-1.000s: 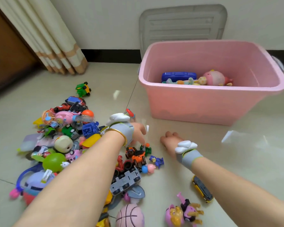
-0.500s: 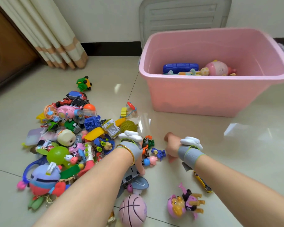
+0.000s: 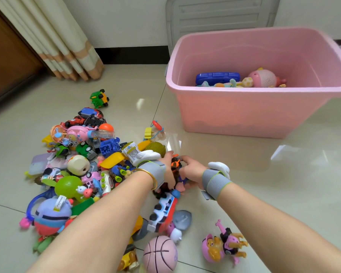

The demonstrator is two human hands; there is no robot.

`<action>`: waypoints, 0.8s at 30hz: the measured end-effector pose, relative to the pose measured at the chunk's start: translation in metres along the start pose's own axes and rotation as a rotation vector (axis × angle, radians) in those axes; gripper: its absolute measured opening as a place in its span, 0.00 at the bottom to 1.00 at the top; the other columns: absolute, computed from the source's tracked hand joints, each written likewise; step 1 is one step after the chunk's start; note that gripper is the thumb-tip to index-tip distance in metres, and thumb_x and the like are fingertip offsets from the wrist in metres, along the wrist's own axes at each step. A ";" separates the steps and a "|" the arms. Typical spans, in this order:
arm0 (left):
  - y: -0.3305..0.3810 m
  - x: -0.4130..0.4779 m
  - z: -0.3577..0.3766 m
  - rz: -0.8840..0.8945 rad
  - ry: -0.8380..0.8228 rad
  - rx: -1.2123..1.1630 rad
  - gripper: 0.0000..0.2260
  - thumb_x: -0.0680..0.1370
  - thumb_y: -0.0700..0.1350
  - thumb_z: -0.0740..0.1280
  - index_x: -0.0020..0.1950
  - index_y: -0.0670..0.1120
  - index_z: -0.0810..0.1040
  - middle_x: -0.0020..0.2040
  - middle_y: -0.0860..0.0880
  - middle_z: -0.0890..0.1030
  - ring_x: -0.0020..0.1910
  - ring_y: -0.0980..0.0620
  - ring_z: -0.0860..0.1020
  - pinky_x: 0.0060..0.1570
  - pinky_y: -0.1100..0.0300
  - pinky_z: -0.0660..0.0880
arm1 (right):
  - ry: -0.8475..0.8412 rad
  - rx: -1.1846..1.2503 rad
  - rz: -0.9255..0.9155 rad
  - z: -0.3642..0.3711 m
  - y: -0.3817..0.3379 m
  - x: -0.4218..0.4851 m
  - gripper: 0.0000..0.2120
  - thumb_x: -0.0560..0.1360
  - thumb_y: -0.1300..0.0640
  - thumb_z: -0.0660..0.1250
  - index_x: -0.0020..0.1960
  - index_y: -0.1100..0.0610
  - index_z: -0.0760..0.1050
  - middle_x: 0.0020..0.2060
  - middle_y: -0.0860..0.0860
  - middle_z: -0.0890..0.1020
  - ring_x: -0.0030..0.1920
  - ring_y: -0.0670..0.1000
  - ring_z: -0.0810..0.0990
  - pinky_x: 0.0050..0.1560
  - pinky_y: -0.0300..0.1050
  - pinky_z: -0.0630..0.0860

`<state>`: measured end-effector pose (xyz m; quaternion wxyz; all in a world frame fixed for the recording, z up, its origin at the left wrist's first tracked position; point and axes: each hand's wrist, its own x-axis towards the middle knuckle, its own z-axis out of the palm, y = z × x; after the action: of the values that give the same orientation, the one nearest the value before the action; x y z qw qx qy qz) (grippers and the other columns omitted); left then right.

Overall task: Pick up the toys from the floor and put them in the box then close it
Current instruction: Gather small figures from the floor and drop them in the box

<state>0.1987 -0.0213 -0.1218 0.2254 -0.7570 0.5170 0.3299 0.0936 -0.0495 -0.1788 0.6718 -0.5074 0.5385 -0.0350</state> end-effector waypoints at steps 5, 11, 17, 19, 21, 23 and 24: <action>0.005 0.009 -0.003 0.027 -0.032 -0.375 0.42 0.70 0.35 0.73 0.75 0.55 0.54 0.65 0.39 0.66 0.54 0.36 0.77 0.44 0.45 0.81 | -0.053 0.409 0.088 -0.011 -0.002 -0.001 0.24 0.71 0.73 0.48 0.59 0.52 0.69 0.48 0.57 0.73 0.44 0.58 0.74 0.42 0.54 0.77; 0.008 0.004 -0.007 0.012 -0.015 -0.394 0.36 0.68 0.37 0.72 0.71 0.53 0.59 0.59 0.40 0.70 0.51 0.36 0.80 0.44 0.42 0.81 | 0.059 0.389 0.121 -0.013 -0.019 -0.007 0.10 0.73 0.69 0.52 0.45 0.60 0.70 0.41 0.59 0.73 0.41 0.58 0.73 0.36 0.48 0.73; 0.002 -0.017 -0.055 0.054 0.254 -0.304 0.34 0.64 0.40 0.71 0.67 0.51 0.61 0.59 0.40 0.70 0.51 0.37 0.79 0.47 0.44 0.81 | 0.104 0.293 -0.101 -0.018 -0.087 -0.036 0.13 0.74 0.72 0.51 0.42 0.59 0.71 0.41 0.59 0.75 0.43 0.58 0.75 0.53 0.56 0.75; -0.001 -0.037 -0.084 0.078 0.362 -0.287 0.36 0.65 0.40 0.71 0.70 0.52 0.60 0.60 0.40 0.68 0.53 0.35 0.78 0.51 0.44 0.80 | 0.107 0.333 -0.233 -0.020 -0.115 -0.048 0.17 0.73 0.72 0.51 0.47 0.56 0.73 0.40 0.57 0.76 0.40 0.57 0.75 0.55 0.57 0.75; 0.000 -0.057 -0.112 0.110 0.462 -0.272 0.36 0.68 0.37 0.70 0.72 0.52 0.59 0.63 0.40 0.65 0.56 0.34 0.77 0.56 0.45 0.78 | 0.111 0.378 -0.341 -0.025 -0.140 -0.062 0.17 0.72 0.72 0.50 0.46 0.56 0.73 0.38 0.57 0.74 0.36 0.56 0.74 0.51 0.56 0.77; 0.006 -0.075 -0.136 0.147 0.573 -0.280 0.34 0.71 0.36 0.68 0.72 0.51 0.59 0.64 0.41 0.63 0.57 0.34 0.77 0.54 0.49 0.77 | 0.120 0.426 -0.437 -0.033 -0.159 -0.074 0.19 0.72 0.72 0.49 0.47 0.56 0.74 0.36 0.57 0.74 0.34 0.53 0.73 0.43 0.49 0.77; 0.014 -0.081 -0.149 0.190 0.636 -0.281 0.33 0.72 0.36 0.68 0.73 0.51 0.59 0.64 0.41 0.63 0.57 0.34 0.77 0.51 0.52 0.77 | 0.142 0.443 -0.494 -0.043 -0.169 -0.082 0.21 0.72 0.72 0.49 0.51 0.55 0.75 0.38 0.56 0.76 0.36 0.52 0.74 0.42 0.46 0.76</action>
<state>0.2049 -0.0766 0.0389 -0.0845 -0.7940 0.5789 0.1652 0.1109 -0.1104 0.0033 0.6977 -0.4607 0.4241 -0.3481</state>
